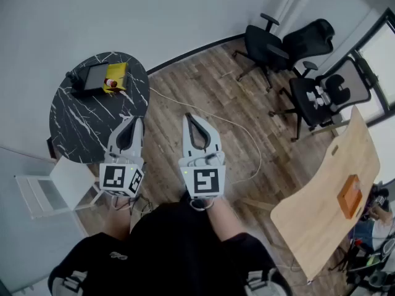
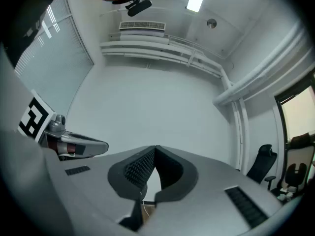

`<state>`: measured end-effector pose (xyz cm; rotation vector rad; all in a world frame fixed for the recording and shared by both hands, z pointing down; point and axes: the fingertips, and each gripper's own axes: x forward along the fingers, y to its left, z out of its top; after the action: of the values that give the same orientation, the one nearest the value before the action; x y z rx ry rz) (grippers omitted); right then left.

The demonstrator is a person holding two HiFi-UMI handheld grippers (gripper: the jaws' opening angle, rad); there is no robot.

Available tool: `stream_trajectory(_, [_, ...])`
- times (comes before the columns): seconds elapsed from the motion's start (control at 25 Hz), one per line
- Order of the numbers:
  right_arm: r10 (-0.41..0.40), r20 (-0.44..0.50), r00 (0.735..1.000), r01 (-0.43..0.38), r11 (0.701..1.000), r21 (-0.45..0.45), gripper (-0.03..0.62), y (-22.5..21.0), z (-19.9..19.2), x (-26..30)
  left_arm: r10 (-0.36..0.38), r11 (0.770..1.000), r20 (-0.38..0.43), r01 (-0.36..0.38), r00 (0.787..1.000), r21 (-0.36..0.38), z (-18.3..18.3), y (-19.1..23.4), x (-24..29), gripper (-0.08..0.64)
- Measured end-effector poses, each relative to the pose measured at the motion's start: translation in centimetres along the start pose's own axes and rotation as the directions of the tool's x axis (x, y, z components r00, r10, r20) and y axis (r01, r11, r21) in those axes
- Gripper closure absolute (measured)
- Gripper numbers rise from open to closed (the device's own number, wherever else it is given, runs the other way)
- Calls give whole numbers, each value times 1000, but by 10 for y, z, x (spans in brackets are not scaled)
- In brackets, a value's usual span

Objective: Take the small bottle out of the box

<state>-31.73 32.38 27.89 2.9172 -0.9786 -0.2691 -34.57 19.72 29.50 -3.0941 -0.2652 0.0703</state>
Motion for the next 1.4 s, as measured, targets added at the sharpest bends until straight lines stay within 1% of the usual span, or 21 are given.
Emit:
stream_trajectory(0.2, [9, -3, 1000, -9, 1000, -1, 597, -10, -4, 2, -6, 1000, -15, 6, 1000, -1, -5, -10, 8, 561])
stream_trajectory(0.32, [12, 3, 1000, -12, 1000, 13, 597, -20, -7, 6, -7, 1000, -24, 7, 1000, 12, -7, -15, 19, 561])
stream_trajectory(0.48, [34, 31, 999, -35, 999, 29, 597, -39, -9, 13, -3, 1000, -33, 4, 999, 23, -6, -25, 40, 561])
stream_trajectory(0.76, [54, 9, 999, -54, 997, 52, 597, -74, -31, 22, 2, 1000, -49, -1, 999, 25, -16, -45, 78, 561])
stream_trajectory(0.96, [43, 16, 999, -44, 997, 58, 597, -101, -40, 22, -2, 999, -81, 5, 997, 34, -24, -57, 98, 561])
stream_trajectory(1.16, [25, -28, 999, -23, 998, 64, 597, -115, -62, 24, -32, 999, -99, 35, 995, 29, -37, -63, 119, 561])
stream_trajectory(1.28, [33, -62, 998, -30, 998, 47, 597, -123, -74, 30, -42, 999, -115, 44, 993, 17, -48, -63, 136, 561])
stream_trajectory(1.4, [22, -82, 996, -20, 999, 29, 597, -135, -83, 42, -55, 998, -132, 56, 990, 8, -59, -58, 157, 561])
